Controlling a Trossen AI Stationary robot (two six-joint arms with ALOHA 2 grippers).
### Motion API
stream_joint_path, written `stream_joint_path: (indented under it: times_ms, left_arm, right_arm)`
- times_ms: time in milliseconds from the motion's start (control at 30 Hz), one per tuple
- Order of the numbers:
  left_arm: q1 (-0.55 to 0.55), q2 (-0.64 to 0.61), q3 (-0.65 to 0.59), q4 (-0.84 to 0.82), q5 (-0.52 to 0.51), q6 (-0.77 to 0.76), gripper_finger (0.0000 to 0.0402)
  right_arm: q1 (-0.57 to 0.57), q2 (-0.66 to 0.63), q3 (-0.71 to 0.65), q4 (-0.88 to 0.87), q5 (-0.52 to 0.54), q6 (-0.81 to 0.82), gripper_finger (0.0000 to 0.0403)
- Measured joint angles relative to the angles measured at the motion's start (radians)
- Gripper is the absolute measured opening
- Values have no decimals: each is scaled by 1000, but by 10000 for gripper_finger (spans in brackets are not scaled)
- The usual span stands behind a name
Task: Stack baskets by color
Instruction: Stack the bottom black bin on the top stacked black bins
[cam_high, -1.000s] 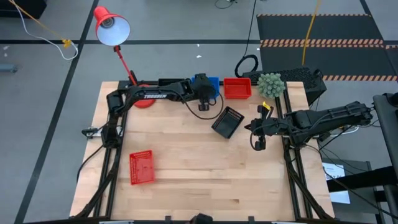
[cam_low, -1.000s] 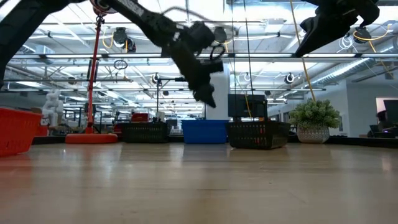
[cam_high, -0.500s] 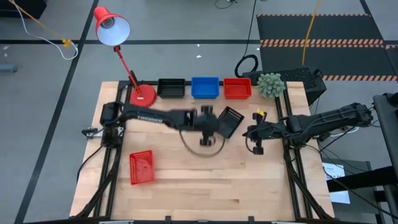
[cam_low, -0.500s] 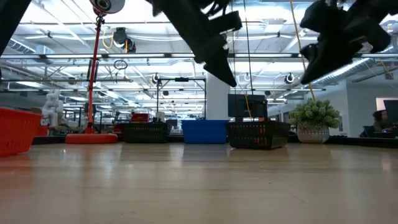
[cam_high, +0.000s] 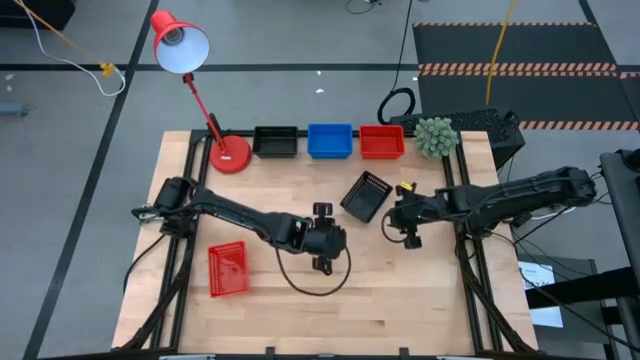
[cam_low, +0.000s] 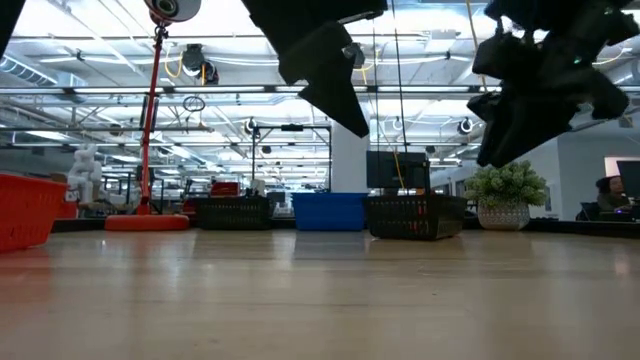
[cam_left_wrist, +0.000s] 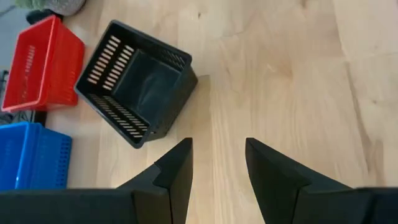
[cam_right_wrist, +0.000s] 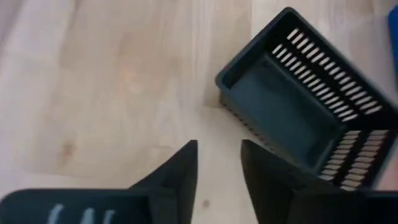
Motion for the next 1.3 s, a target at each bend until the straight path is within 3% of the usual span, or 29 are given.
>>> stream_joint_path:
  times_ms: [133,467,633,800,1100,1300]
  left_arm:
    - [0,0,0,29,-8,-37,147]
    - [-41,0,-5,-87,-142,-192,147]
    - [-44,0,-58,-47,-161,-200,147]
    - [-36,0,-97,43,-147,-171,147]
    - [-37,-1,-100,72,-141,-149,147]
    - [-32,-62,-99,146,-123,-108,147]
  right_arm:
    - [-74,40,0,69,21,-154,141]
    - [-313,169,7,152,-181,-382,142]
    - [-368,225,9,158,-187,-449,142]
    - [-398,257,9,155,-186,-469,126]
    - [-363,237,10,152,-185,-404,11]
    - [-287,210,9,189,-178,-245,21]
